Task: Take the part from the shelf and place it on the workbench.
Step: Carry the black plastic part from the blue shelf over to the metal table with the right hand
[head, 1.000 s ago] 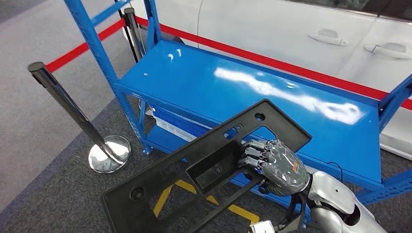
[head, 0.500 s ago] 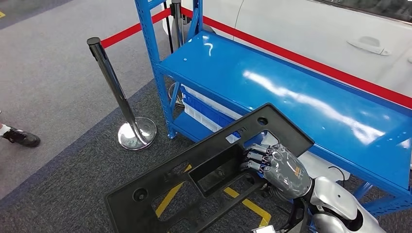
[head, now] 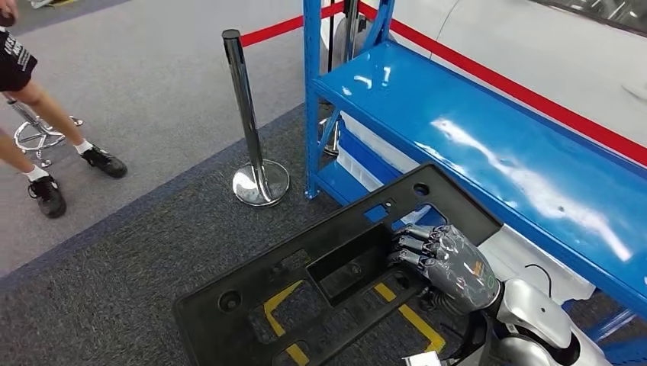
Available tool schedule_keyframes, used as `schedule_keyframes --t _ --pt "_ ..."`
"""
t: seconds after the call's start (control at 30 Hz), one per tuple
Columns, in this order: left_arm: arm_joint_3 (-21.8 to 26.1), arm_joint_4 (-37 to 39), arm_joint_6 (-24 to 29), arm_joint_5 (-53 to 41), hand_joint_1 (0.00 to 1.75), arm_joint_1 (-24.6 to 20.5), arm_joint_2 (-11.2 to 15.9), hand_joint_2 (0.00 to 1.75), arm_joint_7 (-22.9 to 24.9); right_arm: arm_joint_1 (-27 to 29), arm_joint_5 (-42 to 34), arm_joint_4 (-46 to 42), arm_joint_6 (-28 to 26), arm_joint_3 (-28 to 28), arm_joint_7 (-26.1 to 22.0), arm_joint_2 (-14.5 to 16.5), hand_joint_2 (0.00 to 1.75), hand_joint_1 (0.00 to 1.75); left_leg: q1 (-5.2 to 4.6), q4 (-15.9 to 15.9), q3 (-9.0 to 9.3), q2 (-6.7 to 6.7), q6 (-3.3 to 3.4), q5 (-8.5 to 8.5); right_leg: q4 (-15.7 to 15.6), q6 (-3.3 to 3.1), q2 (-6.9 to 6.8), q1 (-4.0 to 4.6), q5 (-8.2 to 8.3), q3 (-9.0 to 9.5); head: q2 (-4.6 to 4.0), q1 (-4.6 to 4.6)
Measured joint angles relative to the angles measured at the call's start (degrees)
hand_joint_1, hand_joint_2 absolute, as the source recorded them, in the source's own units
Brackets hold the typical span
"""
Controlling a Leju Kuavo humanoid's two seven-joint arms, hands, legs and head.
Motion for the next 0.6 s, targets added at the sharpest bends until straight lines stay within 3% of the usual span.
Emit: schedule_keyframes --t 0.03,0.07,0.1,0.13,0.17,0.2,0.23,0.27,0.3,0.37,0.43,0.47,0.53,0.57,0.6 --pt "0.1 0.0 0.0 0.1 0.0 0.1 0.0 1.75 0.0 -0.3 -0.4 0.0 0.4 -0.2 0.3 0.0 1.75 1.75 -0.12 -0.2 -0.44 -0.54 0.7 0.53 0.1 0.54 0.44 -0.27 -0.14 -0.13 0.0 -0.01" --pt "0.2 0.0 0.0 0.2 0.0 0.2 0.1 1.75 -0.1 -0.5 -0.8 0.0 0.8 -0.4 0.5 0.0 1.75 1.75 -0.22 -0.4 -0.86 -1.06 1.46 1.15 0.7 0.94 1.71 -0.54 -1.11 -0.46 0.0 -0.02" --pt "0.4 0.0 -0.1 0.2 0.0 0.2 0.1 1.75 -0.1 -0.7 -1.1 0.0 1.3 -0.6 0.7 0.0 1.75 1.75 -0.26 -0.6 -1.41 -1.54 2.15 1.86 2.4 1.17 3.53 -0.65 -3.17 -1.08 0.0 -0.02" --pt "0.5 0.0 -0.1 0.3 0.0 0.2 0.2 1.75 -0.1 -0.9 -1.4 0.0 1.6 -0.9 0.9 0.0 1.75 1.75 -0.38 -0.6 -2.08 -2.07 2.66 2.57 5.2 1.21 5.59 -0.69 -6.04 -1.93 0.0 -0.02" --pt "0.7 0.0 -0.1 0.4 0.0 0.2 0.3 1.75 -0.1 -1.0 -1.6 0.1 1.8 -1.1 1.0 -0.1 1.75 1.75 -0.59 -0.6 -2.88 -2.66 3.0 3.22 8.7 1.02 6.82 -0.58 -8.92 -2.9 -0.01 -0.02" --pt "0.8 0.0 -0.1 0.4 0.0 0.2 0.3 1.75 -0.1 -1.2 -1.8 0.1 2.0 -1.3 1.1 -0.1 1.75 1.75 -0.84 -0.5 -3.74 -3.37 3.23 3.88 12.4 0.78 7.4 -0.42 -11.08 -3.72 -0.01 -0.01" --pt "1.0 0.0 -0.1 0.5 0.0 0.2 0.3 1.75 -0.2 -1.4 -1.9 0.1 2.2 -1.4 1.3 -0.1 1.75 1.75 -1.11 -0.5 -4.58 -4.12 3.36 4.5 14.9 0.48 7.61 -0.26 -12.0 -4.02 -0.01 -0.02" --pt "1.0 0.0 -0.1 0.6 0.0 0.2 0.3 1.75 -0.2 -1.6 -2.0 0.2 2.3 -1.5 1.4 -0.1 1.75 1.75 -1.33 -0.4 -5.39 -4.9 3.43 5.09 15.7 0.09 7.7 -0.05 -11.69 -3.51 -0.01 -0.02" --pt "1.1 0.0 -0.1 0.7 0.0 0.3 0.3 1.75 -0.2 -1.7 -2.0 0.2 2.4 -1.5 1.6 -0.1 1.75 1.75 -1.49 -0.3 -6.12 -5.69 3.46 5.65 14.5 -0.36 7.86 0.19 -10.44 -2.05 -0.01 -0.02" --pt "1.2 0.0 -0.1 0.7 0.0 0.4 0.2 1.75 -0.2 -2.2 -2.0 0.2 2.5 -1.7 1.7 -0.1 1.75 1.75 -1.66 -0.2 -7.3 -7.17 3.39 6.74 7.1 -1.55 9.5 0.76 -7.63 3.08 -0.01 -0.03" --pt "1.2 0.0 0.0 0.7 0.0 0.4 0.1 1.75 -0.3 -2.6 -2.0 0.2 2.5 -2.0 1.8 -0.1 1.75 1.75 -1.71 -0.2 -8.11 -8.46 3.09 7.92 0.0 -2.28 11.66 1.05 -6.78 7.13 -0.01 -0.04" --pt "1.2 0.0 0.0 0.7 0.0 0.5 0.1 1.75 -0.3 -2.8 -2.0 0.2 2.5 -2.2 1.8 -0.1 1.75 1.75 -1.63 -0.5 -8.38 -9.12 2.84 8.62 -1.6 -2.4 12.11 1.13 -6.81 7.8 -0.01 -0.03" --pt "1.3 0.0 0.1 0.5 0.0 0.7 0.1 1.75 -0.4 -3.0 -2.1 0.2 2.5 -2.3 1.9 -0.1 1.75 1.75 -1.56 -1.1 -8.7 -10.2 2.27 9.75 -2.6 -2.35 10.93 1.02 -5.78 7.8 -0.01 -0.02" --pt "1.3 0.0 0.1 0.5 0.0 0.7 0.1 1.75 -0.5 -3.1 -2.1 0.2 2.5 -2.4 1.9 0.0 1.75 1.75 -1.65 -1.0 -9.03 -9.59 2.02 9.36 -3.2 -2.44 10.11 0.87 -5.11 7.67 -0.01 -0.06" --pt "1.3 0.0 0.1 0.4 0.0 0.8 0.1 1.75 -0.5 -3.2 -2.1 0.2 2.5 -2.4 1.9 0.0 1.75 1.75 -1.7 0.1 -9.57 -8.36 1.75 7.89 -3.7 -2.63 9.24 0.71 -4.44 7.43 -0.01 -0.08"
